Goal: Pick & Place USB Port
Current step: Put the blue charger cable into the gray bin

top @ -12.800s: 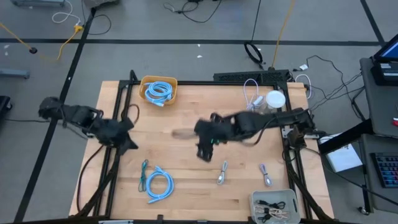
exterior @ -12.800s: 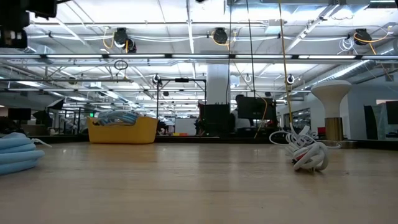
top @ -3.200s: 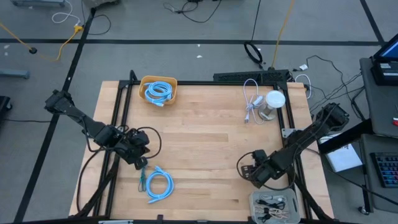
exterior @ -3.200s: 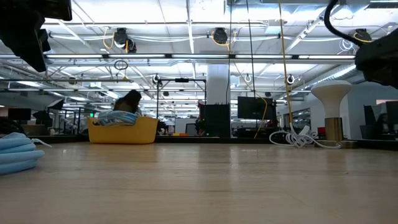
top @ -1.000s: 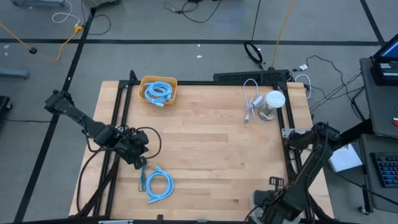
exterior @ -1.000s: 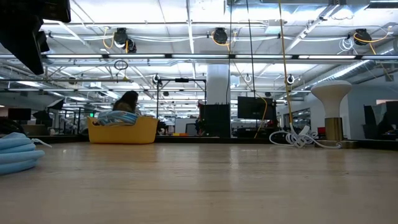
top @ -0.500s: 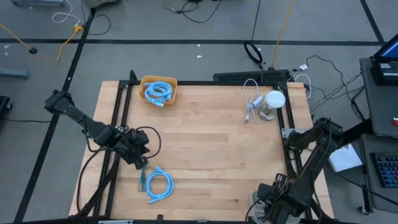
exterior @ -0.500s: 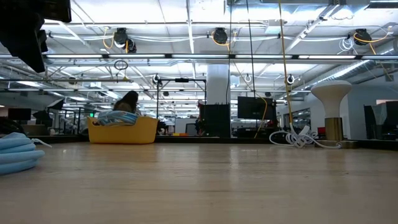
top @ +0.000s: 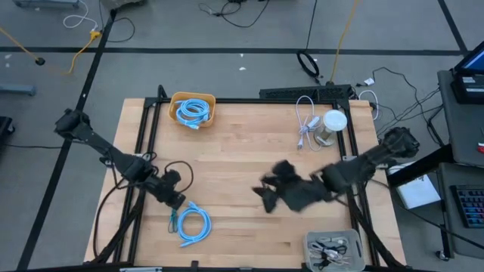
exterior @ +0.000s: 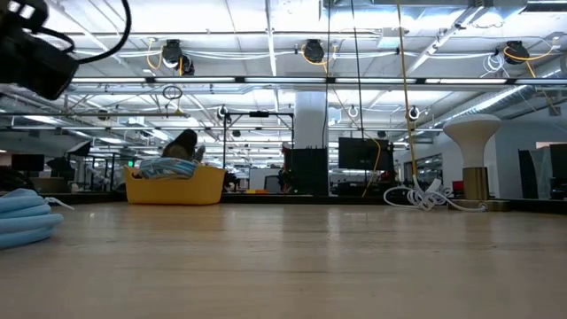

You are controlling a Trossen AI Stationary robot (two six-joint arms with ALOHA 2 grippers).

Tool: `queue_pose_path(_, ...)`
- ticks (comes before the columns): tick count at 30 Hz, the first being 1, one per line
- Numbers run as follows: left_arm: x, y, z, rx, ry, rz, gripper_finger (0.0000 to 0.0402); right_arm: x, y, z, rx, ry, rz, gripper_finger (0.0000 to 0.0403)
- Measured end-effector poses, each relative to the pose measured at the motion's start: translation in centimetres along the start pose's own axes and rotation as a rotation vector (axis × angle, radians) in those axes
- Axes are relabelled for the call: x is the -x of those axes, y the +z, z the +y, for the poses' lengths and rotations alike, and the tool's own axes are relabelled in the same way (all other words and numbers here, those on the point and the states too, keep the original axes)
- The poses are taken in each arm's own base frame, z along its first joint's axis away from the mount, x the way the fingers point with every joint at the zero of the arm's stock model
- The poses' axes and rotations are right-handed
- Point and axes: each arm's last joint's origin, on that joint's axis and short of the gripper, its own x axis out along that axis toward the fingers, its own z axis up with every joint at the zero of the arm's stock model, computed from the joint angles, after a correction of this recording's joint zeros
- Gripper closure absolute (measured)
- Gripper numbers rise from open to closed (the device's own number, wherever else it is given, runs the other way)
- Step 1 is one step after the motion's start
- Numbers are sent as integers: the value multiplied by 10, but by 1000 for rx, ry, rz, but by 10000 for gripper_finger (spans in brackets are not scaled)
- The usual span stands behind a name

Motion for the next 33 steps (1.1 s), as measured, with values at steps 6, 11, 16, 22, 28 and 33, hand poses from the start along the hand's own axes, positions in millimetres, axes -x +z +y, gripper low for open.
queue_pose_path(6, 1, -18, 4, 54, 63, 178, 239, -41, 12, -8, 60, 9, 66, 163)
queue_pose_path(11, 1, -22, 10, 95, 129, 162, 166, -64, -1, -16, 108, -43, 157, 155)
queue_pose_path(16, -7, -20, 10, 104, 166, 128, 143, -78, -9, -14, 122, -32, 154, 155)
queue_pose_path(22, -18, -20, 7, 74, 191, 126, 155, -83, -13, -14, 117, -2, 220, 163)
queue_pose_path(28, -25, -20, 7, 44, 215, 117, 191, -86, -15, -15, 99, -14, 230, 173)
queue_pose_path(33, -27, -20, 6, 17, 206, 107, 221, -94, -20, -16, 102, -12, 259, 186)
